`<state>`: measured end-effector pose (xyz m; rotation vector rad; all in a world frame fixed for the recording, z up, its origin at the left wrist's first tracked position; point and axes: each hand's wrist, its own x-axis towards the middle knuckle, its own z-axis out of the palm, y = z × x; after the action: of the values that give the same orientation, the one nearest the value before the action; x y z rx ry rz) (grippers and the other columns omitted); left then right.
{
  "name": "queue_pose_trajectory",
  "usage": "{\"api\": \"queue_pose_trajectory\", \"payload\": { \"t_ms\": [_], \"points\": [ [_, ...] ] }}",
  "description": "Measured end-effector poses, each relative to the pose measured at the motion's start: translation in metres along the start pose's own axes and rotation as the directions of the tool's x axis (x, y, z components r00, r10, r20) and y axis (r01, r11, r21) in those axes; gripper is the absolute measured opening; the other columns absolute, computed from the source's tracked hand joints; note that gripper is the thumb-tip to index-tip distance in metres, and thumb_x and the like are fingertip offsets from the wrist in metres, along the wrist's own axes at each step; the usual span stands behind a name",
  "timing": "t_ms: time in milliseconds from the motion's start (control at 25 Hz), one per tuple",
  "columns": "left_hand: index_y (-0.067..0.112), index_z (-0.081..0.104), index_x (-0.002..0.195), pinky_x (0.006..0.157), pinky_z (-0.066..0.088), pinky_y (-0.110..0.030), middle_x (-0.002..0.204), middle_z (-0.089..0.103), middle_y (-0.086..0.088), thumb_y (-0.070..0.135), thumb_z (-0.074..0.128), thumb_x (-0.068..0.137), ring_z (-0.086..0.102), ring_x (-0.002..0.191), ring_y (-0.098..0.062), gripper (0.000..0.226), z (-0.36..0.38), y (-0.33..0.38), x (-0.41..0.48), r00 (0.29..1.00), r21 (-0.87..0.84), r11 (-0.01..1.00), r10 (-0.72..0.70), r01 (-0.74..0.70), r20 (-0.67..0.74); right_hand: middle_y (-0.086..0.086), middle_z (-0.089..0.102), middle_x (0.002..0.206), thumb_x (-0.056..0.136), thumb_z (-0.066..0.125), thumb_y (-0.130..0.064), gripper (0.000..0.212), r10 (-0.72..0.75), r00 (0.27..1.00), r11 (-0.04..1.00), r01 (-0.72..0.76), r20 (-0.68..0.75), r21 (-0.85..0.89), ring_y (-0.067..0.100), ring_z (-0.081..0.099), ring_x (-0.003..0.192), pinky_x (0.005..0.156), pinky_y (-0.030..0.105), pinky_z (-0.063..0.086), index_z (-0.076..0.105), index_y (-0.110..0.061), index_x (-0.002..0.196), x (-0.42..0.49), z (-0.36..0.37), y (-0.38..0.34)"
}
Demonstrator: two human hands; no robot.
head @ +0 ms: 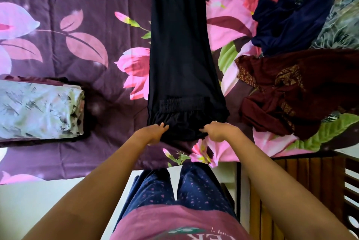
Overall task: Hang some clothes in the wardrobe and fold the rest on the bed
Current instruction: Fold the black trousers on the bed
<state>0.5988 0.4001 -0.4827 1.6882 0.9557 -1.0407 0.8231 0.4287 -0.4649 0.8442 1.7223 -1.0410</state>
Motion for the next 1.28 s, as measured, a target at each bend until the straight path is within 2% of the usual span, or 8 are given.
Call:
{"api": "queue_pose_trajectory", "payload": {
  "t_ms": [280, 400, 560, 720, 880, 1040, 1160, 1280],
  "points": [
    [0.001, 0.055, 0.123, 0.069, 0.051, -0.031, 0.095, 0.061, -0.013, -0.014, 0.048, 0.08, 0.06, 0.088, -0.027, 0.045, 0.005, 0.009, -0.036, 0.924, -0.457, 0.884, 0.084, 0.104, 0.374, 0.009, 0.057, 0.115, 0.09, 0.05, 0.0, 0.042, -0.087, 0.935, 0.995, 0.068, 0.344, 0.066, 0.022, 0.051, 0.097, 0.088, 0.033, 0.049, 0.054, -0.01, 0.13, -0.027, -0.009, -0.015],
    [0.004, 0.062, 0.102, 0.059, 0.043, -0.027, 0.077, 0.056, -0.007, -0.008, 0.053, 0.072, 0.053, 0.071, -0.022, 0.035, -0.028, -0.016, -0.032, 0.997, -0.43, 0.902, 0.016, 0.021, 0.082, 0.011, 0.059, 0.119, 0.085, 0.049, 0.002, 0.044, 0.006, 0.992, 0.99, -0.024, 0.128, 0.14, 0.027, 0.057, 0.102, 0.088, 0.038, 0.05, 0.056, -0.012, 0.126, -0.021, -0.035, 0.004],
    [0.01, 0.059, 0.119, 0.091, 0.046, -0.037, 0.118, 0.061, -0.014, -0.007, 0.051, 0.073, 0.056, 0.108, -0.029, 0.05, -0.069, -0.046, -0.019, 0.895, -0.461, 0.885, -0.152, -0.066, -0.419, 0.015, 0.052, 0.13, 0.086, 0.042, 0.001, 0.047, 0.169, 0.96, 0.965, -0.116, -0.224, 0.234, 0.035, 0.052, 0.116, 0.095, 0.04, 0.045, 0.047, -0.01, 0.132, -0.001, -0.073, 0.025],
    [-0.002, 0.053, 0.126, 0.102, 0.038, -0.041, 0.129, 0.054, -0.023, -0.012, 0.053, 0.073, 0.051, 0.119, -0.038, 0.054, -0.064, -0.045, -0.002, 0.545, -0.401, 0.892, -0.233, -0.211, -0.805, 0.018, 0.042, 0.135, 0.084, 0.054, 0.0, 0.058, 0.263, 0.729, 0.964, -0.166, -0.632, 0.209, 0.035, 0.039, 0.127, 0.103, 0.052, 0.032, 0.035, -0.009, 0.138, 0.013, -0.074, 0.032],
    [-0.001, 0.058, 0.122, 0.108, 0.033, -0.037, 0.139, 0.046, -0.02, -0.002, 0.069, 0.073, 0.045, 0.128, -0.035, 0.05, -0.019, -0.028, 0.022, 0.674, -0.351, 0.916, -0.135, -0.195, -0.726, 0.026, 0.055, 0.119, 0.065, 0.076, 0.0, 0.046, 0.066, 0.511, 0.997, -0.008, -0.857, 0.072, 0.042, 0.056, 0.11, 0.089, 0.05, 0.049, 0.061, 0.002, 0.108, 0.031, -0.032, 0.017],
    [0.009, 0.027, 0.147, 0.116, 0.012, -0.038, 0.158, 0.01, -0.008, 0.02, 0.078, 0.072, 0.014, 0.145, -0.027, 0.091, 0.019, -0.012, 0.038, 0.815, -0.314, 0.947, -0.125, -0.072, -0.566, 0.015, 0.021, 0.154, 0.079, 0.073, -0.032, 0.079, 0.139, 0.832, 0.99, -0.119, -0.537, 0.072, 0.031, 0.019, 0.143, 0.112, 0.047, 0.023, 0.034, -0.007, 0.143, 0.044, 0.007, 0.009],
    [0.015, -0.001, 0.151, 0.117, 0.006, -0.041, 0.158, -0.011, -0.002, 0.026, 0.075, 0.076, -0.003, 0.146, -0.025, 0.107, 0.034, -0.006, 0.046, 0.843, -0.275, 0.96, -0.184, 0.045, -0.505, 0.008, -0.01, 0.159, 0.081, 0.072, -0.022, 0.1, 0.164, 0.858, 0.983, -0.185, -0.487, 0.004, 0.03, -0.002, 0.147, 0.115, 0.052, 0.011, 0.001, -0.017, 0.152, 0.053, 0.023, 0.015],
    [0.015, -0.011, 0.149, 0.117, 0.008, -0.041, 0.157, -0.017, -0.003, -0.004, 0.054, 0.085, -0.005, 0.146, -0.027, 0.093, 0.038, 0.0, 0.051, 0.801, -0.222, 0.968, -0.226, 0.119, -0.555, 0.007, -0.017, 0.158, 0.084, 0.05, 0.009, 0.094, 0.149, 0.834, 0.982, -0.19, -0.531, -0.022, 0.031, -0.006, 0.146, 0.115, 0.053, 0.01, -0.008, -0.02, 0.151, 0.057, 0.03, 0.019]
  ]
}}
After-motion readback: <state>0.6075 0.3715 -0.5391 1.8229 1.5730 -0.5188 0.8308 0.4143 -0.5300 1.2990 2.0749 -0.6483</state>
